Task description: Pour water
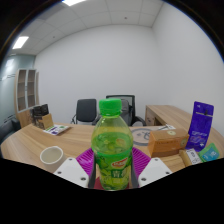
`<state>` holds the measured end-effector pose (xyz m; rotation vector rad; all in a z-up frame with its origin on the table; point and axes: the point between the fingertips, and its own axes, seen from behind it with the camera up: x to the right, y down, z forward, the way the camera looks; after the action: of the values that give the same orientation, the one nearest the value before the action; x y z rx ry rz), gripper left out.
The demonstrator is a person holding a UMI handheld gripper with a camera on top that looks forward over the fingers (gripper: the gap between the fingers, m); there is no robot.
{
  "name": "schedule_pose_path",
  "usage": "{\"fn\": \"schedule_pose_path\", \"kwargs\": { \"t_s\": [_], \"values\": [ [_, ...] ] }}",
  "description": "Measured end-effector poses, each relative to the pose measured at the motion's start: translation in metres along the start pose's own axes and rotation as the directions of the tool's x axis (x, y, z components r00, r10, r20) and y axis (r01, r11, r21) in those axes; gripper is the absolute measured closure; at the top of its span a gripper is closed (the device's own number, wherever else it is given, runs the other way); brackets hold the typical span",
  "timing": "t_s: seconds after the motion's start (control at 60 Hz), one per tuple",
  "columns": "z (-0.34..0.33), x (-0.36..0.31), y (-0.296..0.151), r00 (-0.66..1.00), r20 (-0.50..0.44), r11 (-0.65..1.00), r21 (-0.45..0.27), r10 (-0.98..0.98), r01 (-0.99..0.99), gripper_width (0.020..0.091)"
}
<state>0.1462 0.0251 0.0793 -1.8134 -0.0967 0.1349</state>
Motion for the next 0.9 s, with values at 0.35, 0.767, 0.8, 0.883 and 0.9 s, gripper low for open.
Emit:
{"fn": "schedule_pose_path", "kwargs": {
  "t_s": [0.35, 0.767, 0.8, 0.883, 0.9],
  "values": [
    [-0.064, 0.003, 0.008, 0.991, -0.12, 0.996, -0.064, 0.061, -0.069, 0.032],
    [-0.222, -0.12, -0.047, 0.972, -0.217, 0.985, -0.126, 0.086, -0.116, 0.029],
    [-0.228, -0.127, -0.054, 0.971, -0.223, 0.985, -0.123, 0.088, -0.117, 0.0289],
    [-0.242, -0.133, -0.075, 0.967, -0.251, 0.993, -0.1, 0.04, -0.067, 0.0292],
    [-0.244, -0.133, -0.08, 0.966, -0.257, 0.993, -0.1, 0.03, -0.058, 0.0291]
  ]
}}
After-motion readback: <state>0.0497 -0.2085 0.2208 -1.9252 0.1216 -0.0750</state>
